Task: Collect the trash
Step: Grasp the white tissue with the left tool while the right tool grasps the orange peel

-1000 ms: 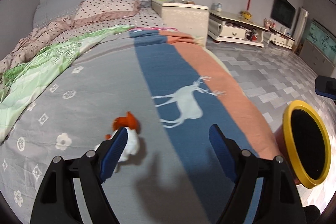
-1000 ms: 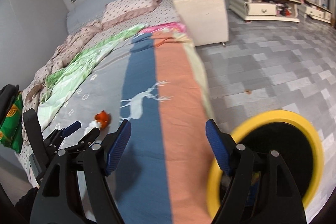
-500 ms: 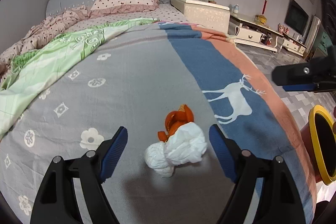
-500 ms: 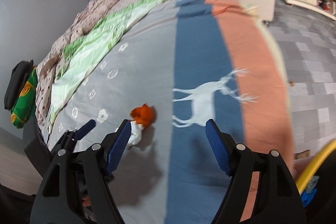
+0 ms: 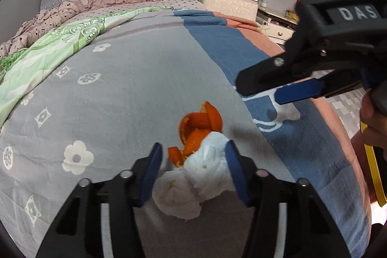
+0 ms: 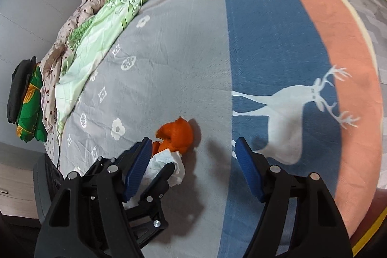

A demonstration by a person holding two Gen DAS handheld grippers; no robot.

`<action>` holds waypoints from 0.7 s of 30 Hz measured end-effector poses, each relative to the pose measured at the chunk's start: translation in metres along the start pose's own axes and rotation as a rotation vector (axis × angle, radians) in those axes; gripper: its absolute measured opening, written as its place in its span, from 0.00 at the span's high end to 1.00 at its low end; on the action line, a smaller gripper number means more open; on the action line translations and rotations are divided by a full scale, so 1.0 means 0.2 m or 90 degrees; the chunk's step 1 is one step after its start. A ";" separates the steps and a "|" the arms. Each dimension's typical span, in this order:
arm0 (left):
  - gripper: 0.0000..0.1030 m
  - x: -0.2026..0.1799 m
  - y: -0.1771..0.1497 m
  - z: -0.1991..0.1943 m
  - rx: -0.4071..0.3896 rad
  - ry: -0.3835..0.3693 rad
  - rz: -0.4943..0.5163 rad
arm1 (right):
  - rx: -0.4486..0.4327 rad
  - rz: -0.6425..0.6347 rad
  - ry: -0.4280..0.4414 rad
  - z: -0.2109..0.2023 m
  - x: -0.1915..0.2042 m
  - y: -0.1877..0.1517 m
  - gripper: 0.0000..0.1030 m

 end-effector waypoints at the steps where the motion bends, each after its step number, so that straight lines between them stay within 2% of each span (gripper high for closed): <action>1: 0.61 0.00 -0.01 0.01 0.002 -0.004 0.000 | 0.004 -0.003 -0.001 0.01 0.00 0.00 0.37; 6: 0.72 0.00 -0.03 -0.02 -0.008 -0.018 0.002 | 0.023 -0.011 0.021 0.08 0.06 -0.02 0.41; 10: 0.76 -0.01 -0.04 -0.06 -0.010 -0.025 0.000 | 0.028 -0.025 0.033 0.08 0.13 -0.03 0.41; 21: 0.91 -0.03 -0.08 -0.15 -0.017 -0.051 -0.011 | 0.033 -0.034 -0.006 0.17 0.18 -0.04 0.49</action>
Point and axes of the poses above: each gripper's, at about its wrist camera, not at the fingertips, and z roughly the way its jaws point, x to its left, y to its top, the point moved 10 cm from there along z, roughly the way its jaws point, and after that the axes turned 12 degrees about -y, right-handed, at the moved point
